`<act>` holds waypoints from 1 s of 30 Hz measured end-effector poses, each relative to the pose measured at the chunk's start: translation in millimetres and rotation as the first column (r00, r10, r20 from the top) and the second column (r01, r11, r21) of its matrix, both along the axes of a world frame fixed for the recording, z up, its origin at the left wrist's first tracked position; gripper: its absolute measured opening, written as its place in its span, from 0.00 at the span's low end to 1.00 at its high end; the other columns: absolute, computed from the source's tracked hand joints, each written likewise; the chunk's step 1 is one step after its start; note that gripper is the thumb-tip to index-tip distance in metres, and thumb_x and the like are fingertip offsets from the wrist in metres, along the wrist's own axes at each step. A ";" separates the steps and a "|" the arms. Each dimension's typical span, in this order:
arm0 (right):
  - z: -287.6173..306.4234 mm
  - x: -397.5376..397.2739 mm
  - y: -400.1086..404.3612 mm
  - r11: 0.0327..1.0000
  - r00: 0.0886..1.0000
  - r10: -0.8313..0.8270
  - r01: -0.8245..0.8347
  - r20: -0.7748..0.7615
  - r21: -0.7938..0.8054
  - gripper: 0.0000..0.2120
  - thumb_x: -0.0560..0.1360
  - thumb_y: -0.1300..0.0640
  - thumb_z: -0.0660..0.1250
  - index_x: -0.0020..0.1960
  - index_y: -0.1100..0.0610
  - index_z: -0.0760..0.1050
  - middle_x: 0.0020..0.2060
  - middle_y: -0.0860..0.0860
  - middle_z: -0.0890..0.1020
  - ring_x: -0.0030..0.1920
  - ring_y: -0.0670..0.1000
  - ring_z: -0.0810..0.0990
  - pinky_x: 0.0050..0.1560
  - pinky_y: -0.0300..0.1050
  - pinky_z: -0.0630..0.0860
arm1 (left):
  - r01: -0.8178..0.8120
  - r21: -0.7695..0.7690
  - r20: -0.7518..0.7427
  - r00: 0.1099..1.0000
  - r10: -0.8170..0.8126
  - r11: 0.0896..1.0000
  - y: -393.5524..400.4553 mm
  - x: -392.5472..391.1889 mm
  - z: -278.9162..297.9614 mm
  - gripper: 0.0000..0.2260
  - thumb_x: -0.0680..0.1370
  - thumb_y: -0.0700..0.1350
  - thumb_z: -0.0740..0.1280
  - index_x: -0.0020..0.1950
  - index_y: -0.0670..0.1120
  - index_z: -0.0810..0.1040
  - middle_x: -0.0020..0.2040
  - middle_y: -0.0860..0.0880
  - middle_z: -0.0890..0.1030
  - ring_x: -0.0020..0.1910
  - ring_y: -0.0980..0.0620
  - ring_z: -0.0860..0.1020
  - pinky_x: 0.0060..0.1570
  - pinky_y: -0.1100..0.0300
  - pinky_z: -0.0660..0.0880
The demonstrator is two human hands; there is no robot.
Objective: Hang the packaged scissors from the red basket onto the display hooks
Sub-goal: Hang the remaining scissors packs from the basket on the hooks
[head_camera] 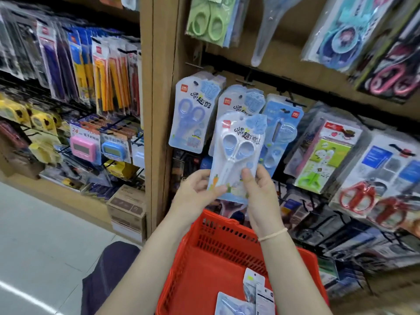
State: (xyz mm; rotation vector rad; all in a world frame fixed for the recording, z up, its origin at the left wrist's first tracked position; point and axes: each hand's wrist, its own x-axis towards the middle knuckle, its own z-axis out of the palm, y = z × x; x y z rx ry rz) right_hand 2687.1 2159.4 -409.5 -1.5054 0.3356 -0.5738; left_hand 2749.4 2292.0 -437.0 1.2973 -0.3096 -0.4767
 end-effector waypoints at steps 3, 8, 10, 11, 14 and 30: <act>9.4 4.8 -4.1 1.000 0.999 -0.021 0.022 0.038 -0.008 0.08 0.84 0.58 0.62 0.61 0.54 0.77 0.54 0.48 0.84 0.54 0.49 0.83 0.54 0.46 0.81 | -0.049 -0.046 0.029 0.998 0.050 0.998 -11.8 5.4 10.2 0.13 0.77 0.37 0.74 0.61 0.43 0.80 0.48 0.47 0.88 0.44 0.51 0.85 0.39 0.56 0.83; 29.4 21.6 -12.1 0.991 0.998 -0.056 0.059 0.025 -0.121 0.06 0.84 0.57 0.62 0.57 0.52 0.77 0.48 0.44 0.84 0.47 0.40 0.81 0.46 0.35 0.77 | -0.094 -0.093 -0.002 0.996 0.094 0.991 -22.3 18.0 24.7 0.11 0.78 0.39 0.73 0.60 0.46 0.82 0.49 0.46 0.88 0.41 0.45 0.80 0.36 0.56 0.75; 34.8 28.4 -12.9 0.984 0.998 -0.058 0.057 -0.001 -0.171 0.07 0.84 0.56 0.62 0.57 0.56 0.77 0.48 0.46 0.83 0.47 0.41 0.80 0.45 0.33 0.76 | -0.126 -0.093 -0.001 0.992 0.127 0.988 -24.4 21.4 25.4 0.11 0.78 0.40 0.73 0.60 0.47 0.82 0.49 0.47 0.88 0.44 0.49 0.82 0.36 0.58 0.76; 35.9 31.8 -13.4 0.978 0.998 -0.061 0.056 -0.017 -0.202 0.08 0.84 0.55 0.62 0.57 0.57 0.77 0.48 0.48 0.83 0.47 0.43 0.80 0.47 0.35 0.76 | -0.134 -0.083 0.008 0.991 0.135 0.988 -25.1 23.2 25.5 0.10 0.79 0.41 0.73 0.60 0.48 0.82 0.49 0.49 0.88 0.45 0.52 0.83 0.36 0.60 0.78; 36.9 39.6 -15.5 0.971 0.995 -0.083 0.069 -0.049 -0.230 0.09 0.83 0.54 0.62 0.56 0.59 0.76 0.46 0.58 0.79 0.44 0.46 0.76 0.49 0.44 0.73 | -0.134 -0.049 0.016 0.991 0.135 0.990 -26.9 29.1 26.3 0.09 0.79 0.42 0.73 0.59 0.48 0.83 0.48 0.49 0.88 0.49 0.51 0.85 0.37 0.59 0.79; 9.9 62.4 -43.7 0.697 0.965 -0.221 0.053 -0.144 -0.715 0.36 0.83 0.57 0.63 0.82 0.40 0.45 0.30 0.57 0.72 0.33 0.59 0.75 0.37 0.53 0.75 | -0.290 0.371 0.639 0.769 -0.016 0.882 -45.6 73.7 2.1 0.26 0.85 0.55 0.61 0.81 0.67 0.55 0.79 0.59 0.65 0.71 0.51 0.73 0.61 0.45 0.77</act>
